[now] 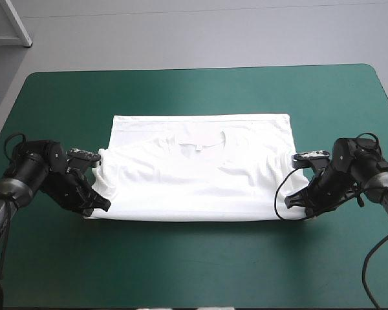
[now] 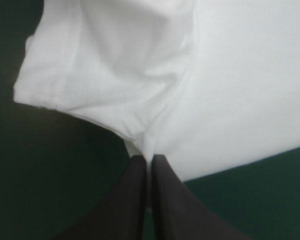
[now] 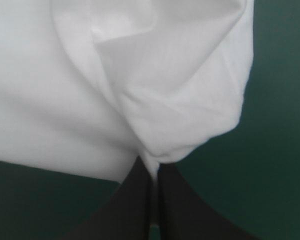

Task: Fold the cloth

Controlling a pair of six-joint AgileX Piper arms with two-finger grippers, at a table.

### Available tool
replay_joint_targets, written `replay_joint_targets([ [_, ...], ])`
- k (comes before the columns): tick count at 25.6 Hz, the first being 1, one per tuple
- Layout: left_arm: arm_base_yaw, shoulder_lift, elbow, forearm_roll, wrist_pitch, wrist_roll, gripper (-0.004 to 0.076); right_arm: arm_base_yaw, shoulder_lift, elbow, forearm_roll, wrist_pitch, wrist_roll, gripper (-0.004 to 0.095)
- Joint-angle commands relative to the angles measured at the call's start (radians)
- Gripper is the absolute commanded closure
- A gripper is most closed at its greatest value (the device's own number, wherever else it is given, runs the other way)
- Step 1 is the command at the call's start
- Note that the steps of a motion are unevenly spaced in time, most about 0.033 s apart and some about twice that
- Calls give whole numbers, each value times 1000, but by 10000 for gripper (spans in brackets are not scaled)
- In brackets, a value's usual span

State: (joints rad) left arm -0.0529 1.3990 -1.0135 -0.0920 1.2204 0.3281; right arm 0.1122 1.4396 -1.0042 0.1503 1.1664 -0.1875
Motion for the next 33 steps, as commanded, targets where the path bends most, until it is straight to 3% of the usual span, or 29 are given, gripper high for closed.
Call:
replay_joint_targets([
  [1,-2,-37,6,-8,34,5,619,-8,-38,-14,25,-28,-29,783],
  [4,-2,-37,6,-30,27,5,454,-8,-44,-14,37,-64,-33,532],
  [6,-2,-37,6,-48,14,-4,250,-8,-61,-14,35,-116,-27,254],
  [7,-2,-37,6,-48,-6,-6,160,-8,-67,-19,33,-140,-27,153],
  [8,-2,-37,6,-48,-27,-8,120,-8,-75,-34,33,-156,-27,116],
  [13,-2,-37,-136,-47,-176,-49,115,-8,-82,-203,32,-135,-23,115],
  [19,0,-43,-270,51,-181,-84,115,-8,-83,-280,-38,-64,-4,116],
  [25,0,-59,-262,56,-144,-107,115,-8,-147,-280,-63,-48,2,118],
  [33,25,-53,-89,40,-272,-147,115,-8,-154,-280,-58,-96,20,197],
])
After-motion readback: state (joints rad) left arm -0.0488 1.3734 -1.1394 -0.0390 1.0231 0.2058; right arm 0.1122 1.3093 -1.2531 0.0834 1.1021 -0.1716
